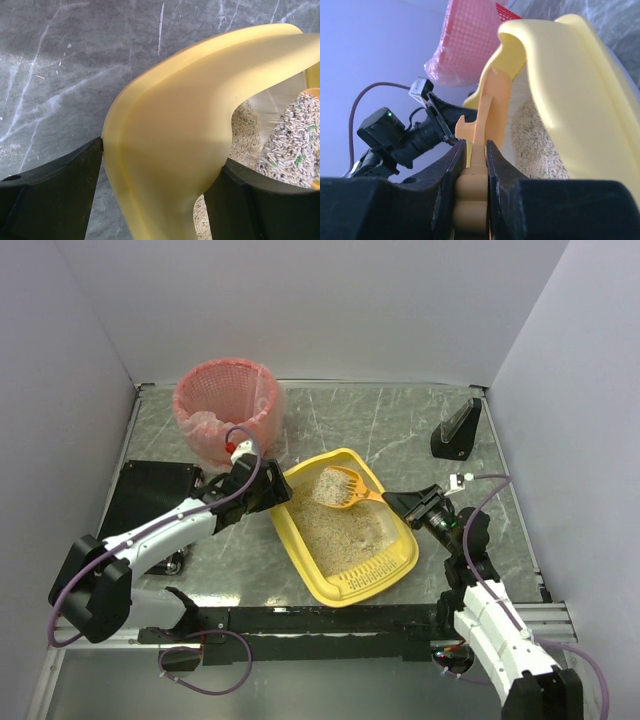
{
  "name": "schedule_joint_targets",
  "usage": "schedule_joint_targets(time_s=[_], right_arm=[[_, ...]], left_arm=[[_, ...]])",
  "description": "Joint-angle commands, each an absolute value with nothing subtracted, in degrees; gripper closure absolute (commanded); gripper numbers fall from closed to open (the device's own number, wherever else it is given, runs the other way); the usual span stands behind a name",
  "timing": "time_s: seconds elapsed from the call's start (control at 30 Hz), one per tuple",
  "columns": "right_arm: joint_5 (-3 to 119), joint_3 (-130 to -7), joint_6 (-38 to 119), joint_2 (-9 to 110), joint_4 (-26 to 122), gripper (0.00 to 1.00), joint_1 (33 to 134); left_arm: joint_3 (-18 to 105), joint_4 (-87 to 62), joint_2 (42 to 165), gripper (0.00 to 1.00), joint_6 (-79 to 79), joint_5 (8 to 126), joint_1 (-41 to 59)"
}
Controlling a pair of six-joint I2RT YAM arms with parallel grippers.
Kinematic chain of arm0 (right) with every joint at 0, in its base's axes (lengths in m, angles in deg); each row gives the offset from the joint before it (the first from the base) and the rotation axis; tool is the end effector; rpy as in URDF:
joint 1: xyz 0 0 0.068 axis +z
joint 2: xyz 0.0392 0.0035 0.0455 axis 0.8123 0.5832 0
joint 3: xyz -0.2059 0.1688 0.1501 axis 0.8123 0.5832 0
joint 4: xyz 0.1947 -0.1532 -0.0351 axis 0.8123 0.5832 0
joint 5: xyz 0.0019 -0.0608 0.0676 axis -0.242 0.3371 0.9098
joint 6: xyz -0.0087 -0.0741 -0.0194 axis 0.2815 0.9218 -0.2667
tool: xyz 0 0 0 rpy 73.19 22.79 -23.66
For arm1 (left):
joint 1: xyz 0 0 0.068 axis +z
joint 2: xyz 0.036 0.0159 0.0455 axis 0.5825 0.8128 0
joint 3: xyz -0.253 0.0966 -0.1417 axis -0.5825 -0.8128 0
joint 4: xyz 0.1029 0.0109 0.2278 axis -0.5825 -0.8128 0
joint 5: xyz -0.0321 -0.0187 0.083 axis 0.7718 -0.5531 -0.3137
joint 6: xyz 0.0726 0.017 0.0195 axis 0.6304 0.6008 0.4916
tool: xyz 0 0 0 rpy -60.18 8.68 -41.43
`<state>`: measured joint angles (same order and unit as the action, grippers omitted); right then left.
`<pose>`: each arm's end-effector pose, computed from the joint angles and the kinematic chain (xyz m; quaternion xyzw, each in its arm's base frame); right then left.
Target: Clean the litter box
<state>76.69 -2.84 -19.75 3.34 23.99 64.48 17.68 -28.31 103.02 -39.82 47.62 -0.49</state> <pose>0.1349 0.0540 0.2412 0.1827 0.6830 0.5558 0.4374 0.2314 -0.1531 0.2496 -0.1568 0.8962 -0.2146 0.3552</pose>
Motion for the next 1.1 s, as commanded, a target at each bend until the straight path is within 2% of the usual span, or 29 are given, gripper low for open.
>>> schedule_joint_targets(time_s=[0.0, 0.1, 0.23, 0.53, 0.77, 0.93, 1.07], right_arm=[[87.16, -3.54, -20.99, 1.64, 19.04, 1.00, 57.15], [95.94, -2.76, -23.44, 3.12, 14.32, 1.00, 51.72], [103.69, -4.07, -21.01, 6.90, 12.62, 1.00, 49.84], [103.98, -10.31, -8.52, 9.99, 23.16, 1.00, 49.58], [111.10, -8.11, -11.15, 11.03, 19.58, 1.00, 45.10], [116.98, -7.68, -22.10, 17.27, 1.41, 1.00, 44.04], [117.17, -9.95, -13.02, 16.05, 14.35, 1.00, 43.07]], left_arm=[[19.06, -26.33, 104.09, 0.28, -39.93, 52.14, 0.29], [18.97, -24.92, 104.70, 0.31, -37.91, 52.49, 0.91], [18.53, -21.67, 105.67, 0.37, -34.05, 54.77, 1.79], [24.84, -22.89, 109.79, 0.43, -24.30, 58.38, 2.14], [29.60, -22.02, 114.19, 0.45, -13.57, 64.88, 2.14], [32.41, -22.98, 117.00, 0.50, -7.32, 66.38, 2.14], [34.08, -23.95, 118.85, 0.53, -4.51, 68.22, 2.14]])
